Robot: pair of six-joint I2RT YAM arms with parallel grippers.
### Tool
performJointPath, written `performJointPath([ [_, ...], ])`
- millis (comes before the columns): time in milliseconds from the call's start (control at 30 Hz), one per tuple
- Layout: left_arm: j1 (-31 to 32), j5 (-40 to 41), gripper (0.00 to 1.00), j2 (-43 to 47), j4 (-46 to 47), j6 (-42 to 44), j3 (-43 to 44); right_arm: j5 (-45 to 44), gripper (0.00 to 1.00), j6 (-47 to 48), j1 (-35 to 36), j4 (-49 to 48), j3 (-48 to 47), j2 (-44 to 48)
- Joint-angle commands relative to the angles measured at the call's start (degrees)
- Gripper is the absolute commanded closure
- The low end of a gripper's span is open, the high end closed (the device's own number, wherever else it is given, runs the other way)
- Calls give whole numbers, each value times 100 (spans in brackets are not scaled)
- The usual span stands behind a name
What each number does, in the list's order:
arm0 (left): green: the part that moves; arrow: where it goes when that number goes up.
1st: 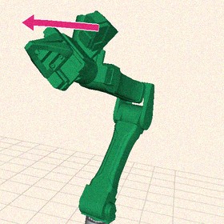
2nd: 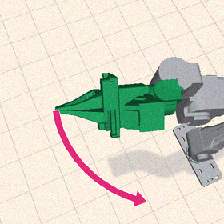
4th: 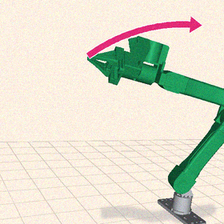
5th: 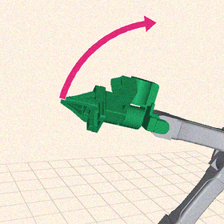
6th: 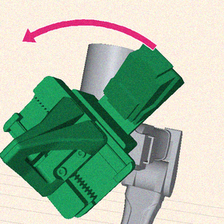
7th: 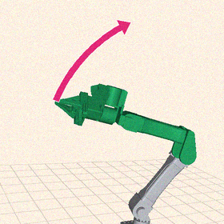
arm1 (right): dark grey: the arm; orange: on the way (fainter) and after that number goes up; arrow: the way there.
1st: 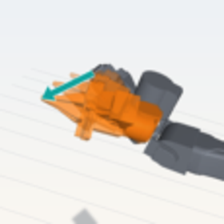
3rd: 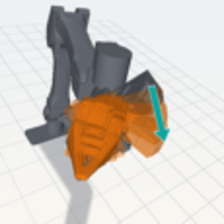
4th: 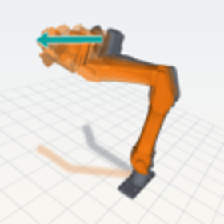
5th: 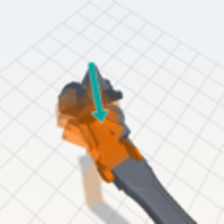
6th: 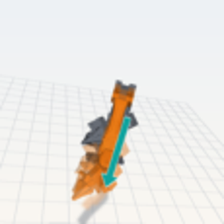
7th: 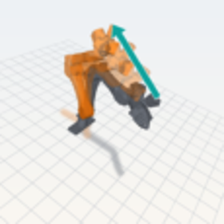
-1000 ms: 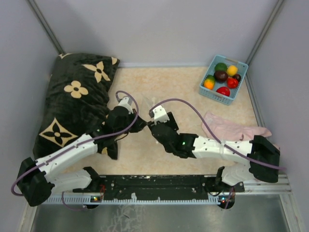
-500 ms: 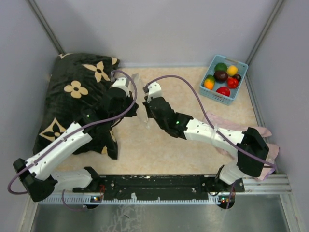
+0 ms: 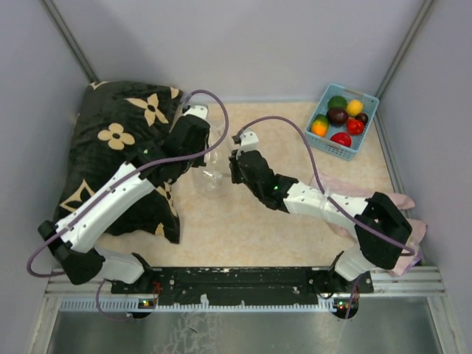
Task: Place the food in the zip-top bag and seal the zipper
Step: Open the zipper of the food storage bag at the center of the board.
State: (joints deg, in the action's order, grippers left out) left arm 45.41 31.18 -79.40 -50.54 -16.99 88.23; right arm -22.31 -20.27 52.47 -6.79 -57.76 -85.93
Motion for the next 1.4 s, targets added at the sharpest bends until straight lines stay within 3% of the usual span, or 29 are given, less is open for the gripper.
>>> performJointPath([
  [0,30,386,100,-430,-540,492,535,230,100,-612,-229,-534,441,43],
  [333,30,403,100,-1494,-400,835,1082,860,100,-916,-889,-801,1216,137],
  [533,38,-533,100,-1674,92,783,715,1107,69,-838,-966,-1017,1253,215],
  [700,55,-1201,100,-1706,444,656,343,1140,54,-791,-965,-909,856,125],
  [1200,80,-1792,100,-1755,906,347,-157,1014,51,-1149,-1115,-690,-30,-279],
  [1367,87,-1611,100,-1741,910,346,-216,1058,51,-1195,-1214,-601,21,-370],
])
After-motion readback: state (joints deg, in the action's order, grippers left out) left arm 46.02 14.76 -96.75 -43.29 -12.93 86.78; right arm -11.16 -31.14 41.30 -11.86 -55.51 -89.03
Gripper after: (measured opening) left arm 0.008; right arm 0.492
